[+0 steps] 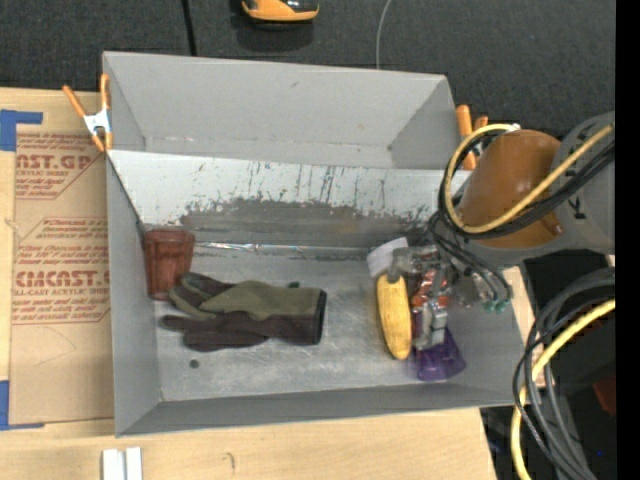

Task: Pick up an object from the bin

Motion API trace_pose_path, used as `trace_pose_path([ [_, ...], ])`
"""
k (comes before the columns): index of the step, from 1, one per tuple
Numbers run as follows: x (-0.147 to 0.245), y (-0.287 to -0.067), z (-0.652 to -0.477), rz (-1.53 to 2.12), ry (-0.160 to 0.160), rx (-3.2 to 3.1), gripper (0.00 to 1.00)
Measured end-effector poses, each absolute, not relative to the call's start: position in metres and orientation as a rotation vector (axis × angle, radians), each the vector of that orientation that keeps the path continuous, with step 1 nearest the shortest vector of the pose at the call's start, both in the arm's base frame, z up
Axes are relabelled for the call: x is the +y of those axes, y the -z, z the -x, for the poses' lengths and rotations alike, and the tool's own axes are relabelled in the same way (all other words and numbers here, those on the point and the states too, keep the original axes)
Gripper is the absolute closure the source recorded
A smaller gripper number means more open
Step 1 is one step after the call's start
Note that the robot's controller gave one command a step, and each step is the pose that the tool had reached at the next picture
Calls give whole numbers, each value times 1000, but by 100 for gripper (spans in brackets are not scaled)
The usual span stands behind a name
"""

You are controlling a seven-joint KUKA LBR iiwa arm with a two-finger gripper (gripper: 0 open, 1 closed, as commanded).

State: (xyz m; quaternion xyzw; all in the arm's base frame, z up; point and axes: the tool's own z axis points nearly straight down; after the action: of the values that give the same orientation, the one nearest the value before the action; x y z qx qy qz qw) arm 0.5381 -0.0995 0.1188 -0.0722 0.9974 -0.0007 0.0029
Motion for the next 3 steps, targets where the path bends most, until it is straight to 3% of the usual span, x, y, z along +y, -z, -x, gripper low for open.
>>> trace_pose_path([
  [1, -81, -76, -527, 463, 1, 3103, 0],
  [2, -73, -54, -529, 339, -3, 3109, 100],
  [3, -75, -57, -528, 296, -4, 3117, 100],
])
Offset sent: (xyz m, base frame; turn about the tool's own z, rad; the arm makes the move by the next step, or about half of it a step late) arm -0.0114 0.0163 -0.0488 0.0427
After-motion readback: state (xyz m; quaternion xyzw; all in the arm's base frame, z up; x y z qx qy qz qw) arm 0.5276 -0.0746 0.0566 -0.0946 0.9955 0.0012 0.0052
